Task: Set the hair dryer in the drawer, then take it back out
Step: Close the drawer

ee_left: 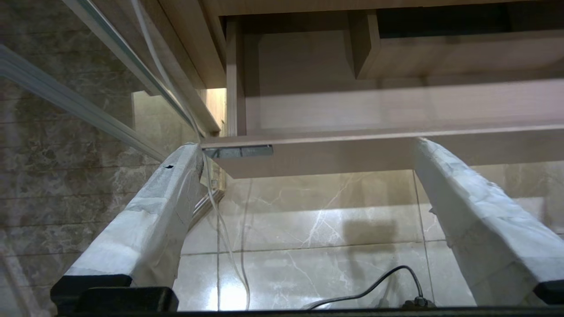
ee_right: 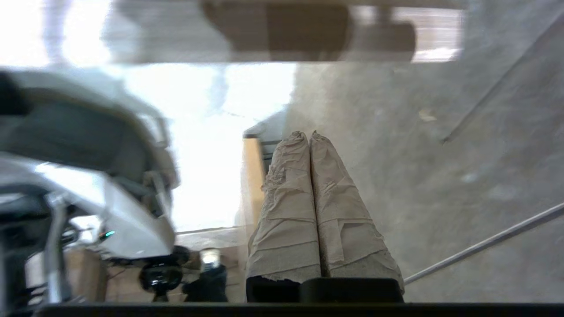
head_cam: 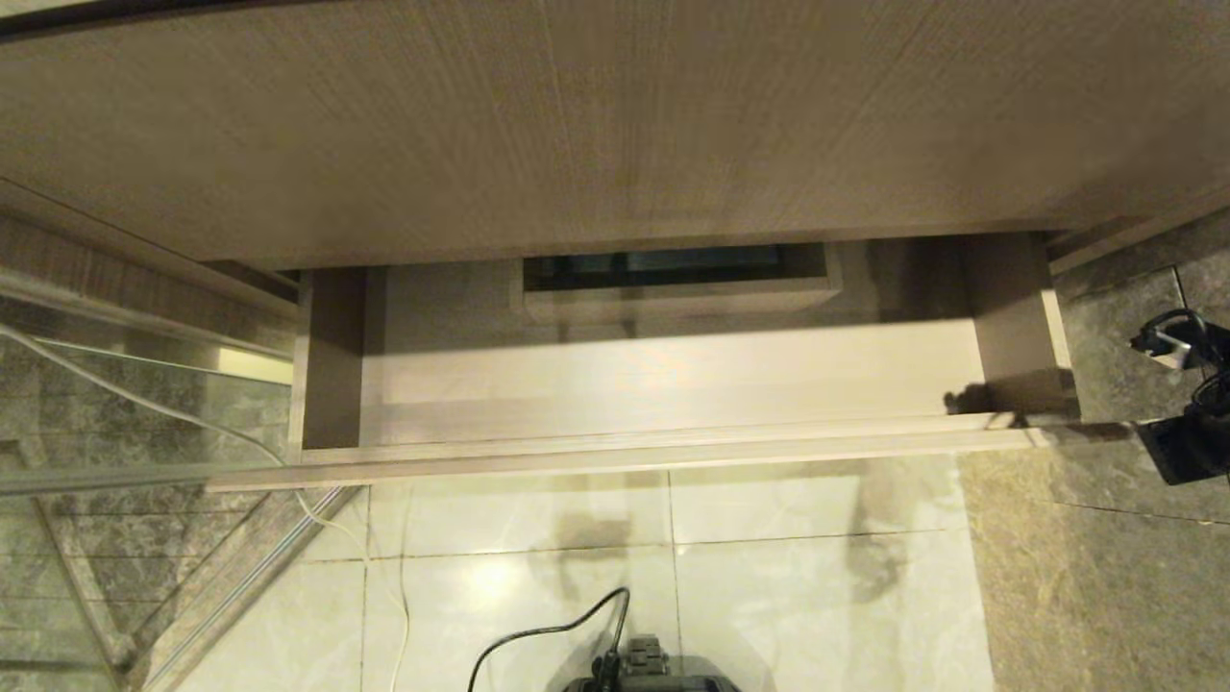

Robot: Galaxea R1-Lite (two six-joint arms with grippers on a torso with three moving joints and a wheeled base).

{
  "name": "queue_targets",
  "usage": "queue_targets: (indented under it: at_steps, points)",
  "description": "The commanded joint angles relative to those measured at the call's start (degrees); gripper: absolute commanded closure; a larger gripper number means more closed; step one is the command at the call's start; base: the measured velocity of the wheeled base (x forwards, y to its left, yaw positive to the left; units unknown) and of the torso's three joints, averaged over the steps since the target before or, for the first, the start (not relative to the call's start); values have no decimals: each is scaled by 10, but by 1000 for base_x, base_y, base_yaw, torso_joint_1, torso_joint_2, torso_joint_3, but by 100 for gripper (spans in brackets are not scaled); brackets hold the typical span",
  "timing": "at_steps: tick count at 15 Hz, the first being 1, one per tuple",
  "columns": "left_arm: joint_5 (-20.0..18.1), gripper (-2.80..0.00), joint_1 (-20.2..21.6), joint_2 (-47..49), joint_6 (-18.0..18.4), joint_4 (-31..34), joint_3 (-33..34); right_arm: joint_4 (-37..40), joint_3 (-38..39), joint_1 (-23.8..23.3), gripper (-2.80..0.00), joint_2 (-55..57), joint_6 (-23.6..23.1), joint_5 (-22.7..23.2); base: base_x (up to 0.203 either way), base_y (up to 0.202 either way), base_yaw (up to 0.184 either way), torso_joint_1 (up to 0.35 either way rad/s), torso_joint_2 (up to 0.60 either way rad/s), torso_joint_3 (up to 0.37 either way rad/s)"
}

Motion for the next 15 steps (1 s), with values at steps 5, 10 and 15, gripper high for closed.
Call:
queue_targets:
  at_steps: [5, 10, 15]
  points:
    - [0, -280, 1, 0, 0, -1, 23, -105, 129, -5, 0, -74, 1, 118, 0, 0, 0, 0, 0, 0]
    - [0, -280, 1, 0, 0, -1, 23, -30, 139, -8, 0, -39, -10, 103, 0, 0, 0, 0, 0, 0]
    - [0, -280, 1, 0, 0, -1, 23, 11, 127, -25, 0, -2, -44, 92, 0, 0, 0, 0, 0, 0]
